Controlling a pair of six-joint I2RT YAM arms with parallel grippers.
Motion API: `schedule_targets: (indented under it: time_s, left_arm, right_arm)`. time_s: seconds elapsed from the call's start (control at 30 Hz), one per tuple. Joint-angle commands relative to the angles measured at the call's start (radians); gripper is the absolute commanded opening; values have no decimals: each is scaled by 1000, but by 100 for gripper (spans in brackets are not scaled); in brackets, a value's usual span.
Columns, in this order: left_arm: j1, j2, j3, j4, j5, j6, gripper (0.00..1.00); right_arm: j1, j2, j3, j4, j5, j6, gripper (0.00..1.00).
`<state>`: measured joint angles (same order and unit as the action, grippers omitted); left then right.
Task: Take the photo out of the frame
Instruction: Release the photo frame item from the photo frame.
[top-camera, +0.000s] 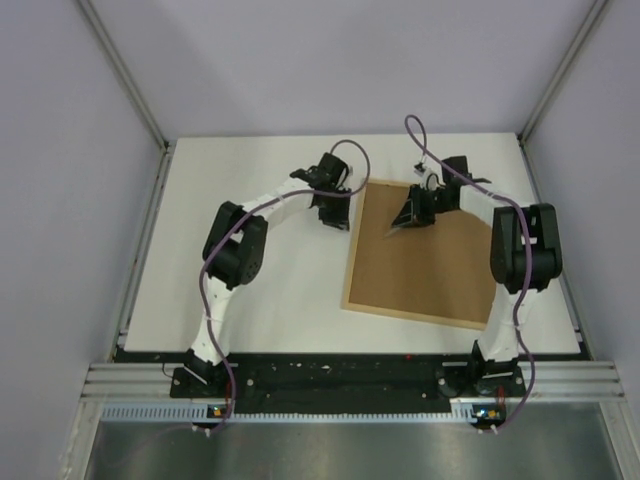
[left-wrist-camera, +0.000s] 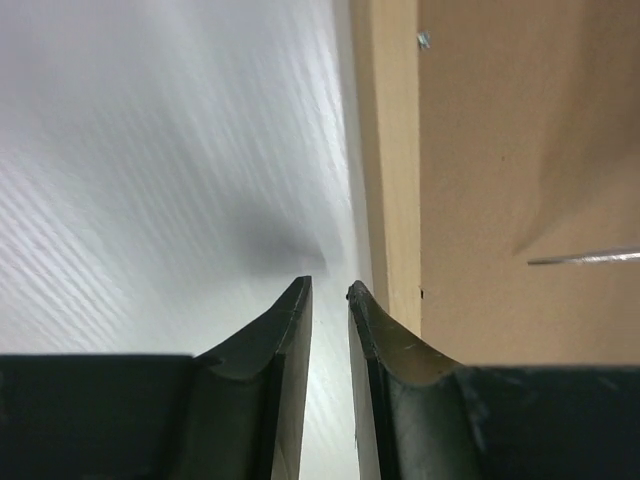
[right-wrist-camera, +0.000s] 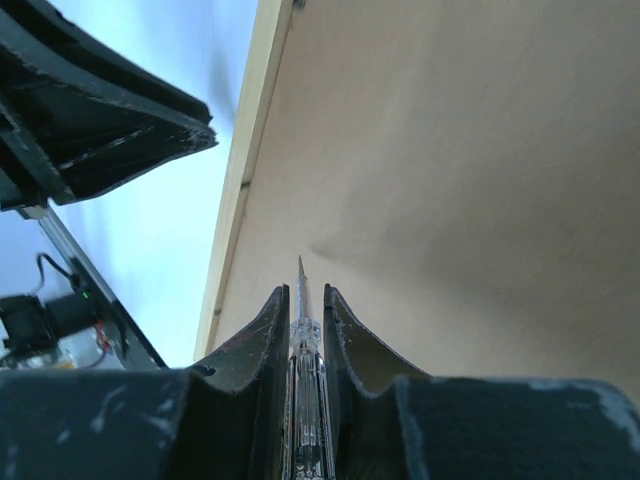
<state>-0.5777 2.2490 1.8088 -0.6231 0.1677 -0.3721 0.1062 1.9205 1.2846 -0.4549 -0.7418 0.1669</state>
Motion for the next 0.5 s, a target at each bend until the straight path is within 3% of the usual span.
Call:
schedule_targets:
  time_s: [0.0, 0.17, 0.47]
  left_arm:
    - [122, 10, 52, 120, 215, -91, 28]
    - [151, 86, 93, 203, 349, -123, 30]
    - [142, 222, 224, 246, 477, -183, 31]
  right_arm:
    - [-51, 84, 78, 171, -77, 165, 0]
    - [-88, 176, 108, 424, -104, 388, 0]
    - [-69, 314, 216, 535, -68, 477, 0]
